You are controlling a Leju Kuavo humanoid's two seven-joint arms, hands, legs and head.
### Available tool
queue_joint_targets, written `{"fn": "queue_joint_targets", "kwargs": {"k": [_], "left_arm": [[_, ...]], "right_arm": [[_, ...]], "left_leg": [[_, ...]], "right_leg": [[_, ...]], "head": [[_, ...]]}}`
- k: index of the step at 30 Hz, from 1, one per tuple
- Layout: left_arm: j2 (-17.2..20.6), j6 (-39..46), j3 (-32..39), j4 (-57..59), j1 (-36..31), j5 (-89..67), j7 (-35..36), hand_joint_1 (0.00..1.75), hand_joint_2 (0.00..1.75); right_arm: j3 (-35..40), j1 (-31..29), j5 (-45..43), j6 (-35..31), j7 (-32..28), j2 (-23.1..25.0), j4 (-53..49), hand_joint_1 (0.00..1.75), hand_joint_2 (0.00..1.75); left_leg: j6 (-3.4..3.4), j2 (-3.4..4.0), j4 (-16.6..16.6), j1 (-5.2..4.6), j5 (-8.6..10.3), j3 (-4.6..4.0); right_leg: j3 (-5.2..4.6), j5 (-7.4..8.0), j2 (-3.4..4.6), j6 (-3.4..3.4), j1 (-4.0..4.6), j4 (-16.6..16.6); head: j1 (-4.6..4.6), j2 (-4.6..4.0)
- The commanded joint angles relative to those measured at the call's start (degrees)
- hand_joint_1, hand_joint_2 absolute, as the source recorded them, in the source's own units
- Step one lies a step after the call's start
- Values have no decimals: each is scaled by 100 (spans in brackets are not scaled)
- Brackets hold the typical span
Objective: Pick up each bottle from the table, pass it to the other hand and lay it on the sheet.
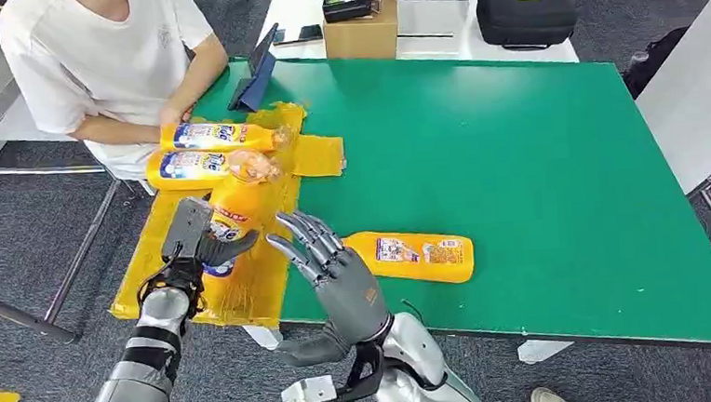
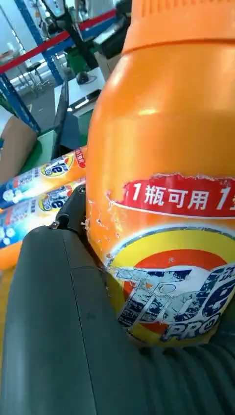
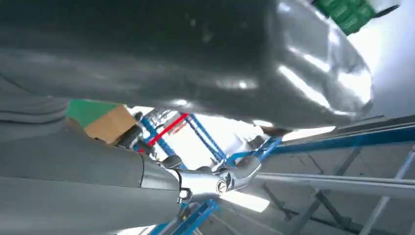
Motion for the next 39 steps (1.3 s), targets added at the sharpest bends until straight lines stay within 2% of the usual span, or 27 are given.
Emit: {"fn": "queue_joint_targets", "kwargs": {"k": [1,6,12,18,24,25,26,27,28,29,35,39], "left_arm": [[765,-392,-814,2473,-1386,-1698,278,175,175],[768,-383,-788,2585,-1430,-1737,193,175,175],[901,-1048,-1742,3377,-2172,-2826,474,175,175],[706,-1220,-2001,3669,-2528,-3160,761,175,175],[473,-1365,-1749,3580,-2367,-2764,89,175,175],[415,-1344,-1691,3549,-2339,-2682,33,141,175],[324,-1361,-1615,3490,-2288,-2542,-121,72,175],[295,-1349,-1629,3484,-2278,-2552,-112,61,175],[278,-1411,-1615,3448,-2257,-2464,-226,10,175],[264,-1403,-1636,3408,-2242,-2431,-319,0,175],[185,-1461,-1573,3299,-2265,-2138,-632,0,175],[150,-1541,-1515,3281,-2306,-1999,-593,0,175]], "right_arm": [[-94,-4,-282,447,-367,-131,-145,0,0],[-90,-15,-302,457,-381,-118,-110,0,0],[-109,-49,-723,648,-650,-44,-96,0,0],[-134,-70,-1091,819,-842,47,209,0,0],[-217,-141,-1239,911,-952,91,384,0,0],[-227,-149,-1258,923,-964,104,416,0,0],[-230,-157,-1288,936,-981,121,445,0,0],[-228,-158,-1289,937,-981,124,448,0,0],[-214,-172,-1313,950,-981,129,464,0,0],[-191,-189,-1331,948,-981,130,468,0,0],[-155,-260,-1378,966,-981,128,533,0,0],[-154,-294,-1419,962,-981,132,573,0,0]], "left_leg": [[-10,-3,-6,5,-9,40],[-4,18,-6,0,-5,39],[-7,17,-3,5,-4,50],[-6,25,-1,5,-2,44],[-6,25,-5,2,-1,47],[-8,24,-5,4,-5,56],[-6,20,-5,0,1,44],[-7,17,-5,1,-2,53],[-6,7,-5,0,1,48],[-5,-2,-4,-2,3,43],[-7,8,0,4,-7,48],[-9,9,-2,2,-6,45]], "right_leg": [[41,-13,-10,-16,7,-2],[30,-2,10,-9,2,1],[45,-5,1,-15,7,3],[36,6,7,-25,7,5],[39,6,7,-23,3,2],[48,2,4,-25,6,0],[36,6,4,-22,1,3],[46,2,0,-25,3,1],[43,3,-5,-23,2,2],[39,4,-6,-21,0,2],[46,3,1,-27,7,3],[44,1,-2,-26,5,4]], "head": [[0,0],[0,0],[0,0],[0,0],[0,0],[-2,0],[0,0],[-2,0],[-2,0],[-2,0],[2,0],[0,0]]}}
